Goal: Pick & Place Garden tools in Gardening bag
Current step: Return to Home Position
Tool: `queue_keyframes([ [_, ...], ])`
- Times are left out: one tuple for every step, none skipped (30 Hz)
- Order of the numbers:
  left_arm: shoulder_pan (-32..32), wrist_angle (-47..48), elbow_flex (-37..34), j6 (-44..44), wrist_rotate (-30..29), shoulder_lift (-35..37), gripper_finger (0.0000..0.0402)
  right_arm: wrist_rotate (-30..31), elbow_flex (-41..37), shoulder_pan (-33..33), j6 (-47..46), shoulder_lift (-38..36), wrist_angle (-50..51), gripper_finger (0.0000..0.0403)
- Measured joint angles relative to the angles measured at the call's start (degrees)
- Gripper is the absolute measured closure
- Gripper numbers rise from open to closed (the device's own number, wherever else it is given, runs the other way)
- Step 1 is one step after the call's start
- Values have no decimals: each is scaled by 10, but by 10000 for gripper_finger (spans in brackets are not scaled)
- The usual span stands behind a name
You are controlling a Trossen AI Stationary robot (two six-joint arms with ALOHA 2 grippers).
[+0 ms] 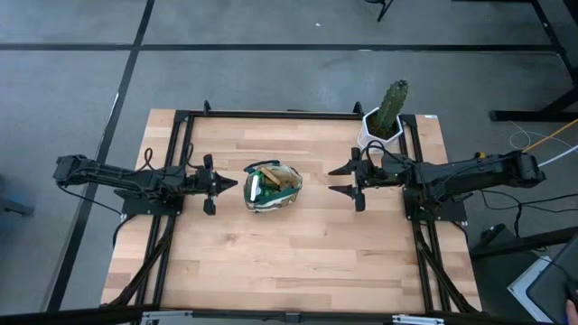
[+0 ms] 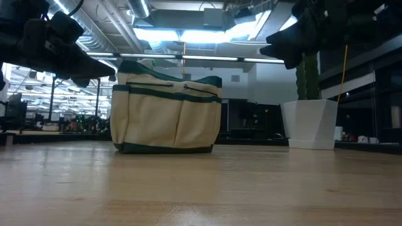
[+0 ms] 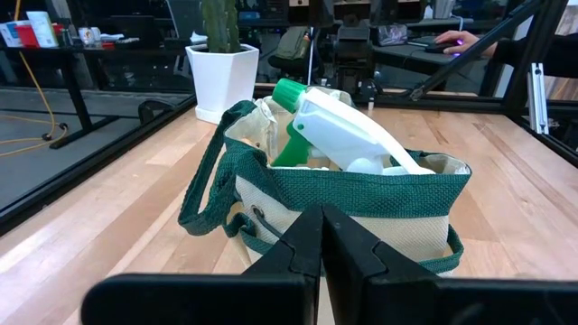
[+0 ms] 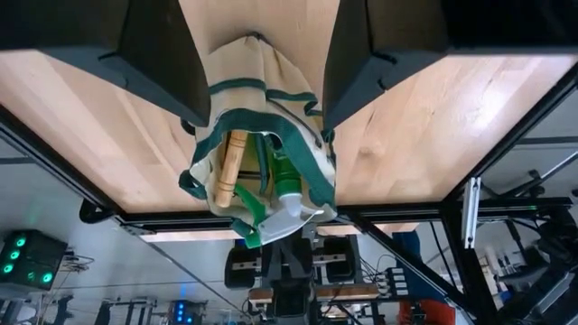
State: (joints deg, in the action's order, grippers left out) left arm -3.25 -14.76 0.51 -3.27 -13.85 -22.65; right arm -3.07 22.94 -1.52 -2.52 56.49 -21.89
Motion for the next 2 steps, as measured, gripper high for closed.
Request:
queue_keyframes([
  [0, 0, 0, 0, 0, 0, 398, 0, 0, 0, 0, 0, 0, 188],
  [0, 0, 0, 0, 0, 0, 398, 0, 0, 0, 0, 0, 0, 188],
])
